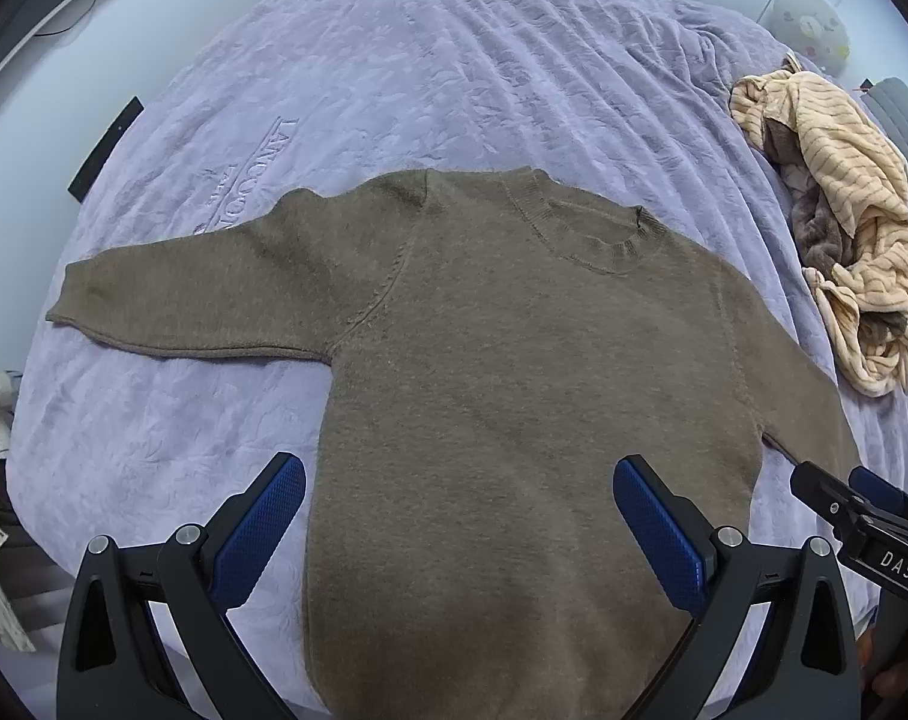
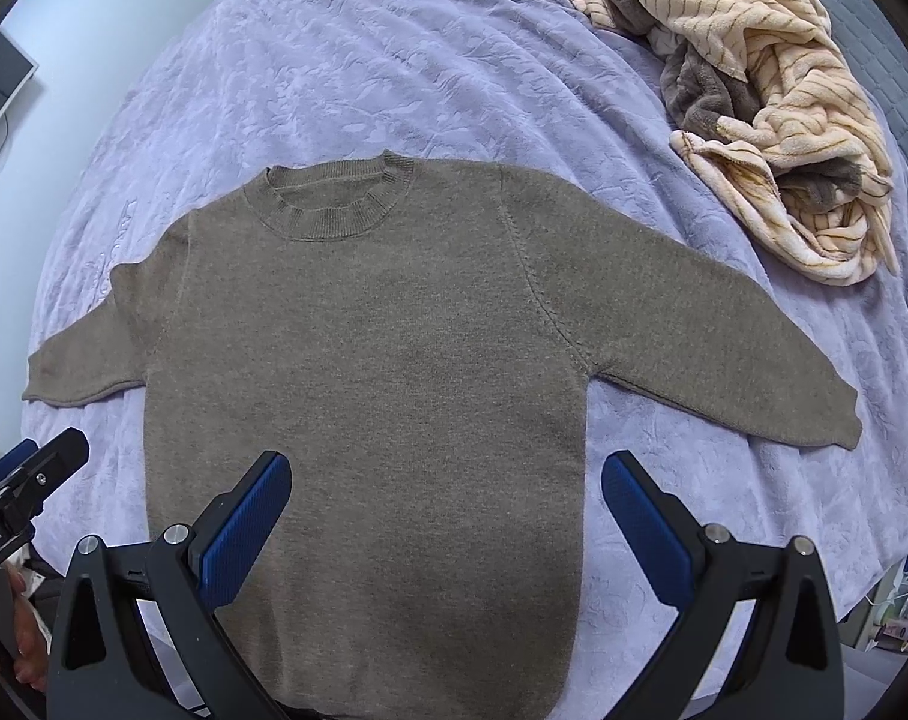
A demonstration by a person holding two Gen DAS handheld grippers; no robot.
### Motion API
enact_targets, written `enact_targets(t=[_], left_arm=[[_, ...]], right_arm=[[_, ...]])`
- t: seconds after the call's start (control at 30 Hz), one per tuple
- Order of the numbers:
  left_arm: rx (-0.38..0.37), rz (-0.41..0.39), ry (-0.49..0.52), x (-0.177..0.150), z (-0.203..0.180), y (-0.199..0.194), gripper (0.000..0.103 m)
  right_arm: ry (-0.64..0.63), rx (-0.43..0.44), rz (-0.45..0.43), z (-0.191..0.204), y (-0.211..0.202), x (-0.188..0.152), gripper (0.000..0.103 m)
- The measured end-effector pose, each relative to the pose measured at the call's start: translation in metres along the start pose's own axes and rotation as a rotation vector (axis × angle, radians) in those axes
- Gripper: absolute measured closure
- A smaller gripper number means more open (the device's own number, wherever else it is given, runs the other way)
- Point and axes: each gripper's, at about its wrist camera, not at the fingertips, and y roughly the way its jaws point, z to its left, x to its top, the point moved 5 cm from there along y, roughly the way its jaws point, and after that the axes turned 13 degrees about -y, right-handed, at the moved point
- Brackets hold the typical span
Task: Fold small clothes
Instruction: 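Move both grippers over the spread brown sweater toward its sleeves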
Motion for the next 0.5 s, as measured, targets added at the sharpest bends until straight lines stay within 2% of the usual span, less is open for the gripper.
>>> enact_targets(t=[0.23,0.5], left_arm=[[0.005,0.008,-0.003,0.000,0.007,0.014,0.000],[0.033,0.012,0.001,-0.001,0.018,0.049,0.000]], right_arm=[[0.002,-0.013,0.018,0.000,0.007,-0.002,0.000],[0.013,-0.018,0.017,-0.001,0.033,-0.004,0.000]])
